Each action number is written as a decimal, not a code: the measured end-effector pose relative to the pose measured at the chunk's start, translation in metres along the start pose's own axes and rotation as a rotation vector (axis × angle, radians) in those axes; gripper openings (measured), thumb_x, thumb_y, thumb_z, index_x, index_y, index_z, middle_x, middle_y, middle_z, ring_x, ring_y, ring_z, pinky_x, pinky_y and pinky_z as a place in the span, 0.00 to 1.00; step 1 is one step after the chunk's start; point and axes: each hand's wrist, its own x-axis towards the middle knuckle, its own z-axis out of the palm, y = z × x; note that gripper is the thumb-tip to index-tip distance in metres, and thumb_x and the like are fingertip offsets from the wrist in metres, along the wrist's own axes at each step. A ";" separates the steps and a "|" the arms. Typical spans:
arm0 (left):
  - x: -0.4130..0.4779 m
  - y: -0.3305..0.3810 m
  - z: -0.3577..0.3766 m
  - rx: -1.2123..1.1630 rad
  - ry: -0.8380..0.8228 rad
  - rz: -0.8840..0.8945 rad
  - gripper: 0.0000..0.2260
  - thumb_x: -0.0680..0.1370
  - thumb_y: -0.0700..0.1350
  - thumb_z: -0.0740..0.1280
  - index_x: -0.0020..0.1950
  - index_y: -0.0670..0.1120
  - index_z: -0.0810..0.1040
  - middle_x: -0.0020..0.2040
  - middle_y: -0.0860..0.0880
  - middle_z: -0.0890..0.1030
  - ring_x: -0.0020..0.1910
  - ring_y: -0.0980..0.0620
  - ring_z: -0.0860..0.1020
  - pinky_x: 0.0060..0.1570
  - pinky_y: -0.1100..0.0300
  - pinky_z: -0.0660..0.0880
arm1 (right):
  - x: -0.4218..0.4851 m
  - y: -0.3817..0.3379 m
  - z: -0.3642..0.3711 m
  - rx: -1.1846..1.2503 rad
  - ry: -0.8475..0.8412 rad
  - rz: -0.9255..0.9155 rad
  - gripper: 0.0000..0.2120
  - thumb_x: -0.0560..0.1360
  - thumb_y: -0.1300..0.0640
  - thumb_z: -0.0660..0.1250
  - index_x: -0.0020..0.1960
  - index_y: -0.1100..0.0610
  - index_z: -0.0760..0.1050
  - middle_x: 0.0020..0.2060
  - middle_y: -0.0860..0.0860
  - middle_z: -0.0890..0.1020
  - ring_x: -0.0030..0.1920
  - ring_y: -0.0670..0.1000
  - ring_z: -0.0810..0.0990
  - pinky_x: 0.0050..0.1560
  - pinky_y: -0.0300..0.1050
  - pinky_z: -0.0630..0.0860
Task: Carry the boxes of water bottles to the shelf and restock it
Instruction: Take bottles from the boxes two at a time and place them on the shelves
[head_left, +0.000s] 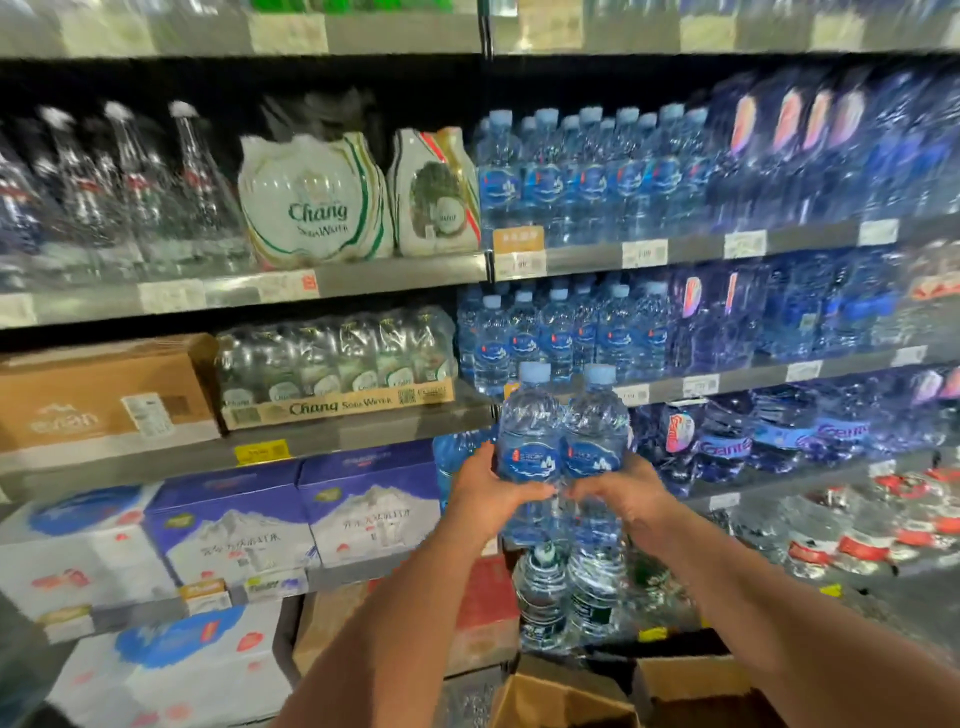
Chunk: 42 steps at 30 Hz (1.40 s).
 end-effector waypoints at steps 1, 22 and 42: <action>0.000 0.006 0.000 0.003 0.002 0.015 0.23 0.65 0.39 0.79 0.56 0.44 0.75 0.51 0.50 0.82 0.45 0.55 0.79 0.40 0.67 0.73 | 0.000 -0.003 -0.003 -0.016 0.017 -0.009 0.48 0.52 0.65 0.82 0.68 0.63 0.64 0.60 0.59 0.77 0.55 0.58 0.78 0.43 0.46 0.78; 0.117 0.046 0.072 0.002 0.126 -0.063 0.30 0.58 0.36 0.81 0.57 0.48 0.75 0.51 0.52 0.83 0.50 0.51 0.81 0.56 0.52 0.76 | 0.117 -0.062 -0.072 -0.226 -0.100 -0.149 0.31 0.52 0.67 0.74 0.54 0.60 0.74 0.48 0.52 0.82 0.53 0.56 0.80 0.50 0.51 0.78; 0.250 0.087 0.104 0.343 0.234 -0.262 0.43 0.60 0.49 0.81 0.71 0.40 0.68 0.65 0.43 0.76 0.62 0.44 0.76 0.61 0.54 0.74 | 0.249 -0.111 -0.093 -0.344 -0.070 -0.074 0.22 0.64 0.63 0.76 0.54 0.59 0.72 0.42 0.53 0.77 0.40 0.51 0.77 0.39 0.43 0.74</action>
